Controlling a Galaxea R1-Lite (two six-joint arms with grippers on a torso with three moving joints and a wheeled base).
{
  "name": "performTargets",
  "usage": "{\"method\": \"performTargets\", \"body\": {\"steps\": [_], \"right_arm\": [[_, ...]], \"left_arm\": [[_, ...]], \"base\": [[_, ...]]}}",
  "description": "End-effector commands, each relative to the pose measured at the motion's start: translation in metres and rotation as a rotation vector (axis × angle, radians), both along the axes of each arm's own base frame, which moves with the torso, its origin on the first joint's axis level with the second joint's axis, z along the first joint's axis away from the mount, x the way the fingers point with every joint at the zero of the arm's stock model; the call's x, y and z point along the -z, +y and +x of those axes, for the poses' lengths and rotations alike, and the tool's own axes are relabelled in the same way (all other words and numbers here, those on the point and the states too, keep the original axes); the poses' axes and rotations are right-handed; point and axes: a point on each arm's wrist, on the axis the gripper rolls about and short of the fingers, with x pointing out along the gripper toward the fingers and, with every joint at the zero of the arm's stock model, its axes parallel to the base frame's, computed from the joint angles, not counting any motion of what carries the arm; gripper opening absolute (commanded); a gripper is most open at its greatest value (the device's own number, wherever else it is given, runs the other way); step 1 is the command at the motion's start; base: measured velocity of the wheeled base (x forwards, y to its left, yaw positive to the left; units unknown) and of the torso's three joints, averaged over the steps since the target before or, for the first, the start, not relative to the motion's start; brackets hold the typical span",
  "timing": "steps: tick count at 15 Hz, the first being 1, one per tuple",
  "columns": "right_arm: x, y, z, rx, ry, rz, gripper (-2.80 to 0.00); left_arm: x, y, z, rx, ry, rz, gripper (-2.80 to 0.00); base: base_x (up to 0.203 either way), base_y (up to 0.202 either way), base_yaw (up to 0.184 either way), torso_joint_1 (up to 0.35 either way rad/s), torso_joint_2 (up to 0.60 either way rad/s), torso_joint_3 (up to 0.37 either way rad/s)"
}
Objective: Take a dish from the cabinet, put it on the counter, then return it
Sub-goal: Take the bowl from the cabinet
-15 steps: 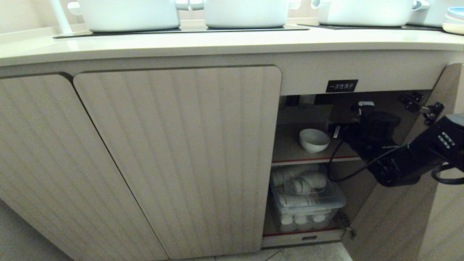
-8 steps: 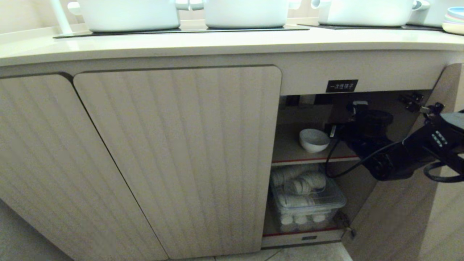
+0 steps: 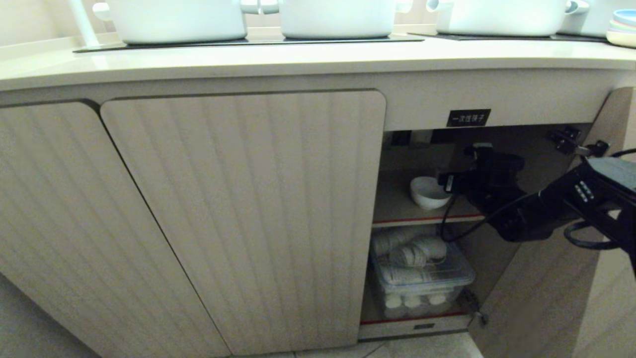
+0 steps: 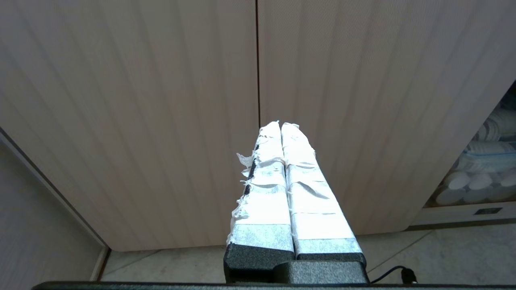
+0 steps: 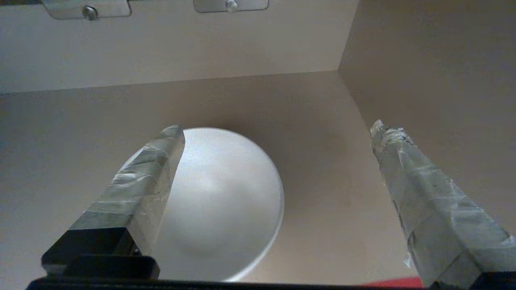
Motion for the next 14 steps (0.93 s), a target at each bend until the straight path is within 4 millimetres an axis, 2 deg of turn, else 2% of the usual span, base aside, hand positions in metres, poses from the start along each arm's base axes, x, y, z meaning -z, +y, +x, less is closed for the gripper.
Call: {"method": "performTargets", "body": {"steps": [1, 10, 14], "right_arm": [[0.003, 0.000, 0.008, 0.002, -0.001, 0.000, 0.00], [0.002, -0.002, 0.030, 0.005, 0.099, -0.005, 0.00], [0.002, -0.001, 0.032, -0.001, 0.140, -0.006, 0.00]], "left_arm": [[0.000, 0.000, 0.000, -0.001, -0.001, 0.000, -2.80], [0.000, 0.000, 0.000, 0.000, -0.001, 0.000, -2.80], [0.000, 0.000, 0.000, 0.000, -0.001, 0.000, -2.80]], "base": [[0.000, 0.000, 0.000, 0.000, 0.00, 0.000], [0.000, 0.000, 0.000, 0.000, 0.00, 0.000], [0.000, 0.000, 0.000, 0.000, 0.00, 0.000]]}}
